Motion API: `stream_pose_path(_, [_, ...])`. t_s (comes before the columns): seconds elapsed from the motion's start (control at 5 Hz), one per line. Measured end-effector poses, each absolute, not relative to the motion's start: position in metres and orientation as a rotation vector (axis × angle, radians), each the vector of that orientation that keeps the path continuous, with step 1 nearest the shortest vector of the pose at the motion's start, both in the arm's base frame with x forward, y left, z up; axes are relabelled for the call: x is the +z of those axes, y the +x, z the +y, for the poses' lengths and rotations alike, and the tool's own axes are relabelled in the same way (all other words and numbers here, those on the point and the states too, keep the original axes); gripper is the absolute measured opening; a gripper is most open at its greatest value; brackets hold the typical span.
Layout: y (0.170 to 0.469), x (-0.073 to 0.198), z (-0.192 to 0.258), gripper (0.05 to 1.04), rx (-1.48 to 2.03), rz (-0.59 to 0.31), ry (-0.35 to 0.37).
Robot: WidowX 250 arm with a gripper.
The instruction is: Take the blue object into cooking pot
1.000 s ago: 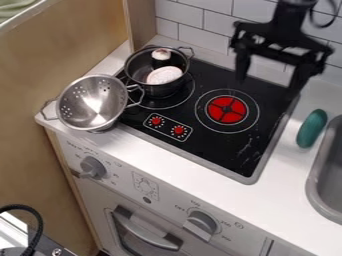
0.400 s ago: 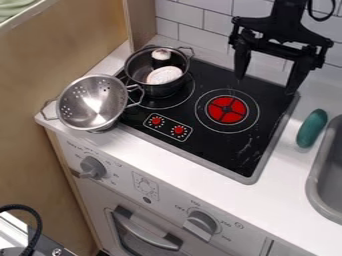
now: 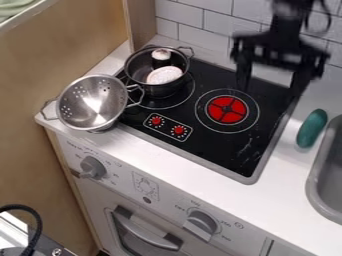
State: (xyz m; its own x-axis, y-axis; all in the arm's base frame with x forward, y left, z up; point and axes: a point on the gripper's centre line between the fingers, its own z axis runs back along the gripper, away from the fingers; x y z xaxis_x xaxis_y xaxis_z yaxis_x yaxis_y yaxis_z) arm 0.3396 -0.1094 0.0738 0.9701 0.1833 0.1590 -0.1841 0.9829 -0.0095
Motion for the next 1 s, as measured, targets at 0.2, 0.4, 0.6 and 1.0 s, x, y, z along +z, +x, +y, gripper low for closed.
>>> stream_pose_path(0.2, [0.339, 0.064, -0.131, 0.999, 0.177, -0.222, -0.058])
stream_pose_path(0.4, [0.339, 0.067, -0.146, 0.999, 0.186, -0.267, -0.056])
stream_pose_path(0.6, [0.342, 0.06, -0.154, 0.999, 0.182, -0.291, -0.017])
stream_pose_path(1.0, [0.357, 0.043, -0.155, 0.999, 0.146, -0.388, 0.067])
